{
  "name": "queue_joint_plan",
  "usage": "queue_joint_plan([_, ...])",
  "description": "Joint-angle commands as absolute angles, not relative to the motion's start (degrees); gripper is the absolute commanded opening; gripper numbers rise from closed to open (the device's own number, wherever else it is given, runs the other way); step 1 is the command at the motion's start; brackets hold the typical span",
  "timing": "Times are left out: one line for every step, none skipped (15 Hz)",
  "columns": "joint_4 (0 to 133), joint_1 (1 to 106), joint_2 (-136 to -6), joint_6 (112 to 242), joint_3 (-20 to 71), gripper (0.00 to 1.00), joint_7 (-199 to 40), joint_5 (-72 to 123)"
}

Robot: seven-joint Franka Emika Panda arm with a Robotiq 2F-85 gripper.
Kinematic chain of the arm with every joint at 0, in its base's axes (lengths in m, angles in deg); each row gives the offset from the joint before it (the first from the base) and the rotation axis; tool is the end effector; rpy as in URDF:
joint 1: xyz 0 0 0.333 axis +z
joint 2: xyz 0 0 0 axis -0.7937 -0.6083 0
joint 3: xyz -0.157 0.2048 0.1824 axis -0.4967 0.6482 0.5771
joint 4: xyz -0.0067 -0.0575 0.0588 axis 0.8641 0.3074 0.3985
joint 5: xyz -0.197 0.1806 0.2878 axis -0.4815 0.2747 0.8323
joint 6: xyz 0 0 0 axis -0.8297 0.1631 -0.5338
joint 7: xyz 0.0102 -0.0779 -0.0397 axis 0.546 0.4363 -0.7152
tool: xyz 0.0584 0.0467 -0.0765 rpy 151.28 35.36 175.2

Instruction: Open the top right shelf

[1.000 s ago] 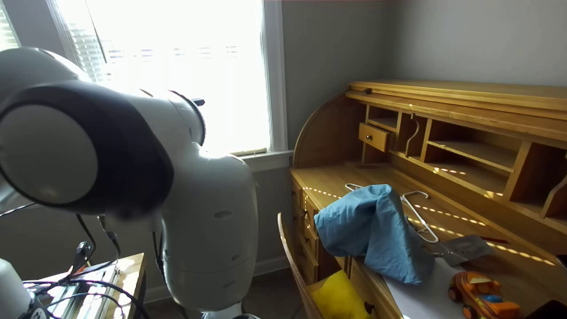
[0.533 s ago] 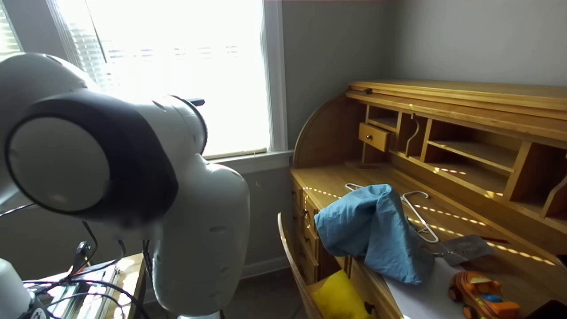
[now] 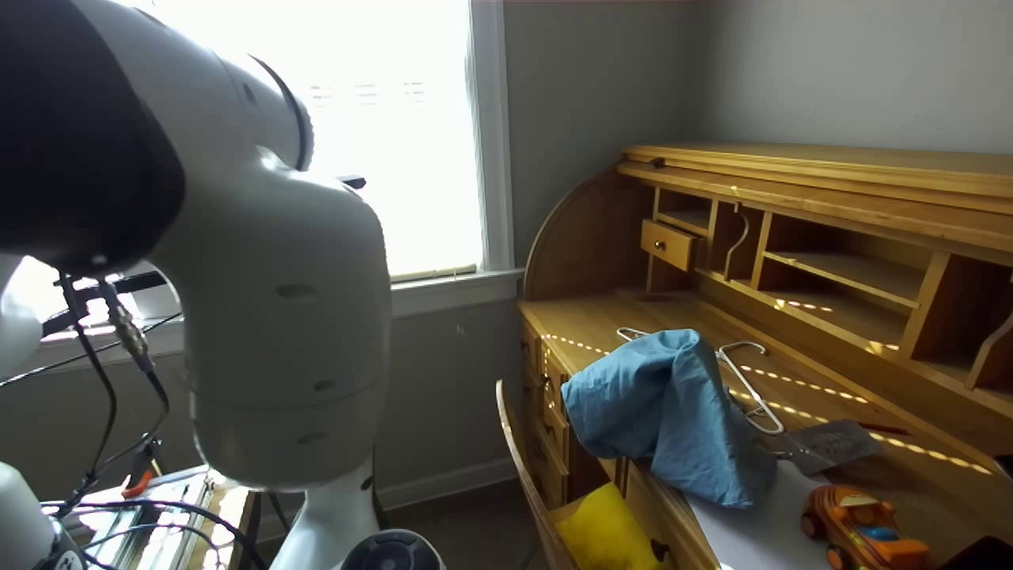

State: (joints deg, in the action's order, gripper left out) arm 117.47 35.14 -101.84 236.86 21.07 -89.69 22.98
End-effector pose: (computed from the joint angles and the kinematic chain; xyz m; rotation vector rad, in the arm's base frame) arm 0.3526 -0.1760 -0.0031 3.0283 -0.3091 0.0648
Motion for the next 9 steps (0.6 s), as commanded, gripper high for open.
queue_joint_plan([128.17, 32.07, -87.56, 231.43, 21.89, 1.00, -90.97, 20.95])
queue_joint_plan([129.90, 31.87, -84.52, 230.16, 21.81, 1.00, -90.49, 21.71])
queue_joint_plan([131.39, 32.11, -81.48, 228.76, 21.37, 1.00, -89.95, 22.60])
queue_joint_plan([132.63, 32.53, -78.32, 227.16, 20.84, 1.00, -89.47, 23.39])
queue_joint_plan([133.44, 32.58, -75.24, 224.92, 20.63, 1.00, -89.30, 23.74])
queue_joint_plan([134.00, 32.76, -72.11, 222.25, 20.33, 1.00, -89.32, 23.96])
queue_joint_plan([134.23, 32.42, -68.92, 218.95, 20.57, 1.00, -89.15, 24.39])
queue_joint_plan([131.08, 32.52, -66.42, 213.05, 20.58, 1.00, -89.01, 25.17])
queue_joint_plan([131.09, 33.60, -62.99, 209.48, 19.67, 1.00, -88.86, 25.72])
